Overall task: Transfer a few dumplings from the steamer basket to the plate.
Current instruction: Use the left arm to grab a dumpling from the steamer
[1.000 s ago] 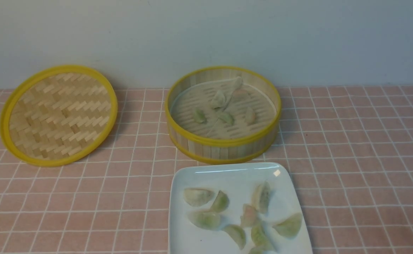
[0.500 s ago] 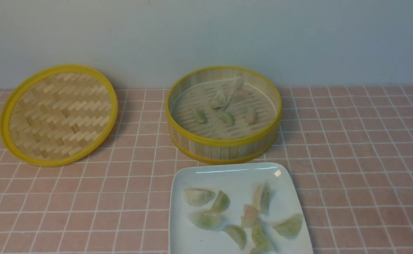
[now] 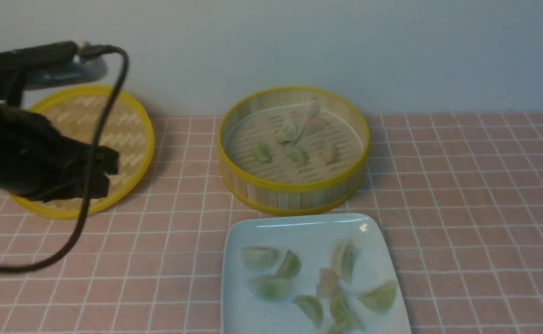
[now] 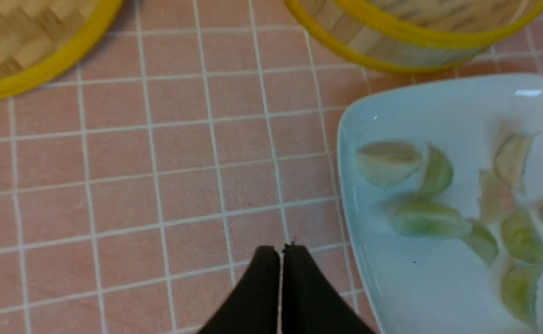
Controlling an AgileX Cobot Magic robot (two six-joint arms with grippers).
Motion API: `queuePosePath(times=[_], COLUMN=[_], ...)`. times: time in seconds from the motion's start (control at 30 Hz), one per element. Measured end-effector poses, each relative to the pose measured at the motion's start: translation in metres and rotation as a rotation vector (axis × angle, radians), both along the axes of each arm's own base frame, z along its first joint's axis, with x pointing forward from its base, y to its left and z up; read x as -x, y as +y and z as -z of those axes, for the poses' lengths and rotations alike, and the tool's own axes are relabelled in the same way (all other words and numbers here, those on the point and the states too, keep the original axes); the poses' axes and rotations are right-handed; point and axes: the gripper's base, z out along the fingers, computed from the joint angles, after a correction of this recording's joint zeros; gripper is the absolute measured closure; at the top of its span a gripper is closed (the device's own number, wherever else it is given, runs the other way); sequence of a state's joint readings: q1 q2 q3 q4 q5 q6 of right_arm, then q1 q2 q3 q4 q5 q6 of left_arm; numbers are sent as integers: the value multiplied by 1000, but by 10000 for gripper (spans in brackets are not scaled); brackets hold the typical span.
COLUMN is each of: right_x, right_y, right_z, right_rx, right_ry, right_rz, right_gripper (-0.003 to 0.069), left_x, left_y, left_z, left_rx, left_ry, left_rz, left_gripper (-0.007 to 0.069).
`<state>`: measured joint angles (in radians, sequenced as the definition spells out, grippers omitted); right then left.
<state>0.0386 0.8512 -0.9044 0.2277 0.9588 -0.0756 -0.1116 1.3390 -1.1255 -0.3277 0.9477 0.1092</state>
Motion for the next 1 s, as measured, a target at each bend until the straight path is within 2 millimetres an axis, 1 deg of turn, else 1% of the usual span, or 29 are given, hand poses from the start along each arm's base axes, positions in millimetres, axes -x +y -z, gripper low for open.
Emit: queuePosePath(times=[0.03, 0.1, 0.2, 0.23, 0.27, 0.3, 0.37, 0.43, 0.47, 0.5, 0.57, 0.67, 0.7, 0.73, 0.77, 0.83, 0.93, 0.97, 1.0], right_x=[-7, -23, -37, -40, -40, -41, -42, -42, -43, -43, -43, -43, -43, -43, -43, -43, -43, -43, -43], right_y=[0, 1, 1, 1, 1, 1, 1, 1, 1, 1, 1, 1, 1, 1, 1, 1, 1, 1, 1], right_z=[1, 5, 9, 10, 10, 10, 9, 8, 8, 8, 8, 8, 8, 8, 8, 8, 8, 8, 8], right_rx=[7, 20, 25, 26, 26, 26, 25, 25, 25, 24, 23, 23, 23, 23, 23, 22, 11, 5, 1], right_ry=[39, 113, 164, 172, 172, 172, 163, 154, 151, 150, 149, 149, 149, 149, 149, 149, 151, 153, 154], right_rz=[-4, -10, -12, -13, -13, -12, -11, -9, -8, -8, -7, -6, -6, -6, -6, -6, 6, 12, 16], right_gripper=[669, 669, 669, 669, 669, 669, 669, 669, 669, 669, 669, 669, 669, 669, 669, 669, 669, 669, 669], left_x=[-14, -36, -69, -83, -84, -97, -117, -134, -149, -154, -172, -191, -196, -196, -205, -212, -221, -224, -227], left_y=[-5, -21, -49, -60, -62, -73, -87, -98, -107, -110, -122, -134, -136, -136, -138, -140, -143, -144, -145], left_z=[8, 16, 18, 21, 18, 19, 22, 31, 36, 42, 59, 75, 78, 78, 83, 88, 100, 105, 111], left_rx=[-8, -30, -53, -59, -57, -58, -61, -75, -88, -98, -124, -149, -157, -157, -172, -180, -181, -180, -178], left_ry=[37, 66, 51, 54, 43, 39, 35, 38, 25, 36, 47, 61, 52, 52, 32, 18, -10, -16, -24], left_rz=[21, 77, 144, 169, 173, 196, 221, 239, 251, 256, 269, 270, 271, 271, 277, 286, 288, 285, 282], left_gripper=[631, 631, 631, 631, 631, 631, 631, 631, 631, 631, 631, 631, 631, 631, 625, 604, 518, 475, 417])
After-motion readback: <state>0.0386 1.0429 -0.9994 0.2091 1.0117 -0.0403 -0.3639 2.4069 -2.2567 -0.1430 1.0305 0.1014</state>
